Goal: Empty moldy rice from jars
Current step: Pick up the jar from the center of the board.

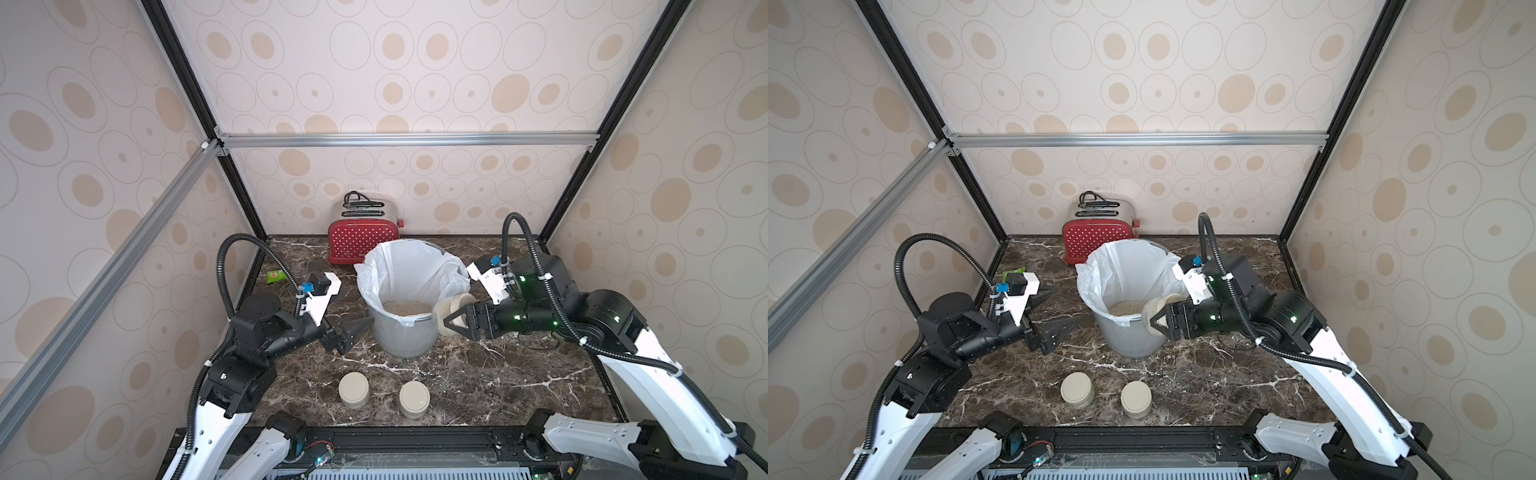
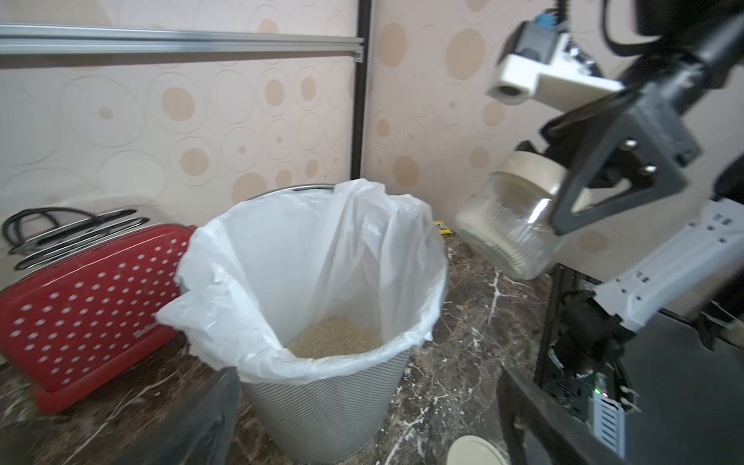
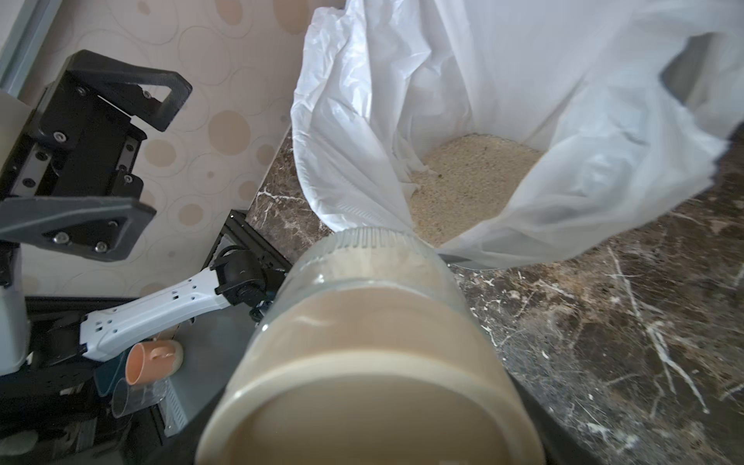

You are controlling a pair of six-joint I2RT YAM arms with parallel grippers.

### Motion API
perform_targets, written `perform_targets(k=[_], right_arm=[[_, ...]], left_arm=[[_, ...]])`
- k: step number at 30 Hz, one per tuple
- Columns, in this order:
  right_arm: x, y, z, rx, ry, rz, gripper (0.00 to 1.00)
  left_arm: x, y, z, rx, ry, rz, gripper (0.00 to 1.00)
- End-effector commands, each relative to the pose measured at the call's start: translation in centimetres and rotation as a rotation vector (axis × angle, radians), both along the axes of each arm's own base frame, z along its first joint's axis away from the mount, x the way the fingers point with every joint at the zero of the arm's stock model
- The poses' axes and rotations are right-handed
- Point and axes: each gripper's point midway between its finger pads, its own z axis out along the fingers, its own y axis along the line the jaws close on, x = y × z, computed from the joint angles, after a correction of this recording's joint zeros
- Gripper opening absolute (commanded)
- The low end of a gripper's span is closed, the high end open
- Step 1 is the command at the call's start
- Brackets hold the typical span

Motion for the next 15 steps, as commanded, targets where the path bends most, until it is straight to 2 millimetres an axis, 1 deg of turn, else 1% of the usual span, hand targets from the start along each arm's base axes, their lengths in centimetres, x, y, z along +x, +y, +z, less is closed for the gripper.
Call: perform_targets(k=[1, 4, 6, 11, 15], right_arm=[[-0.6, 2.7, 4.2, 0.156, -0.063, 0.139, 0.52], [-0.5, 3.8, 5.2, 0.195, -0.067, 0.176, 0.51], [-0.6, 4.4, 5.9, 0.218, -0.068, 0.202, 0.51], [-0.5, 5.3, 6.6, 0.234, -0.065, 0.248, 0.51], [-0.3, 6.1, 7.1, 0.242, -0.072, 0.277, 0.51]], left_arm=[[-2.2, -2.3, 0.1, 0.054, -0.055, -0.143, 0.99], [-2.9, -4.5, -1.2, 0.166, -0.085, -0.213, 0.99], [-2.6, -5.4, -1.4, 0.201, -0.097, -0.233, 0.99], [-0.9, -6.7, 0.7, 0.193, -0.215, -0.233, 0.99], [0.7, -7.9, 1.6, 0.222, -0.263, -0.235, 0.99]])
